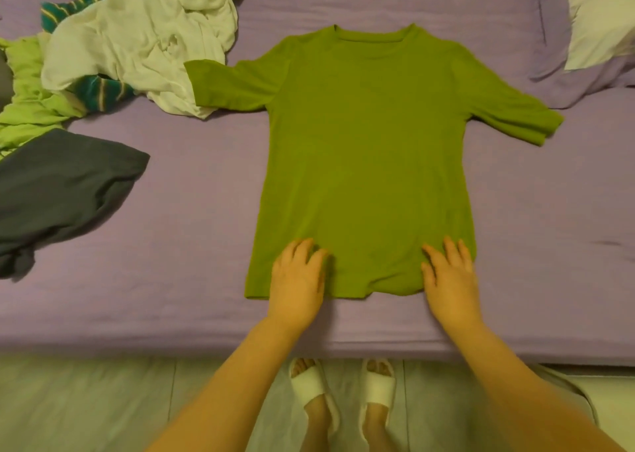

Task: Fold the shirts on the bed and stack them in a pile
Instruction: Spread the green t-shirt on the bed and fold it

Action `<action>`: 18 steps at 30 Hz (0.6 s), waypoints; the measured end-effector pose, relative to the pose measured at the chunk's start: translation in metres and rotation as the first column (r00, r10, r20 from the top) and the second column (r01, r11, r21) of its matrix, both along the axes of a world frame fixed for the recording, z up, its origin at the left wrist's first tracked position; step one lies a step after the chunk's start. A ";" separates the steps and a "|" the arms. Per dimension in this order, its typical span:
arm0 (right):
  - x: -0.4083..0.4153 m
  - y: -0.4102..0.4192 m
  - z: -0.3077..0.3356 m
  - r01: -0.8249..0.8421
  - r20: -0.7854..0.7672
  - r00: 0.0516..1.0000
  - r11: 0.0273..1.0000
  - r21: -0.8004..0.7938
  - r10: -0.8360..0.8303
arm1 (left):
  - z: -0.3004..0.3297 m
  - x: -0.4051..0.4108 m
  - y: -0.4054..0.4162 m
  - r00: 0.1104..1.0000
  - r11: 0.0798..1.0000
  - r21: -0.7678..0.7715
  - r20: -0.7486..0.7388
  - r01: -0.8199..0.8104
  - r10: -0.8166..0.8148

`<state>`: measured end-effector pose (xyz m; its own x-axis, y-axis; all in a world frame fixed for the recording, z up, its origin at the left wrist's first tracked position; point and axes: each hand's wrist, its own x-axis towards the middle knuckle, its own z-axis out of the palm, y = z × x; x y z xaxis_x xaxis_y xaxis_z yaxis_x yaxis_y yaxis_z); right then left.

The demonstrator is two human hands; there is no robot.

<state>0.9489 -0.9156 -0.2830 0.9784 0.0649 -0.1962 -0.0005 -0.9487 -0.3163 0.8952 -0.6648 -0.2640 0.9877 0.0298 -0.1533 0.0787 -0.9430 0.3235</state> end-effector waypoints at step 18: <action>0.028 -0.034 0.022 0.165 -0.049 0.986 0.885 0.435 -0.160 | -0.012 0.016 -0.087 0.907 0.992 -0.032 -0.404 0.119 -0.122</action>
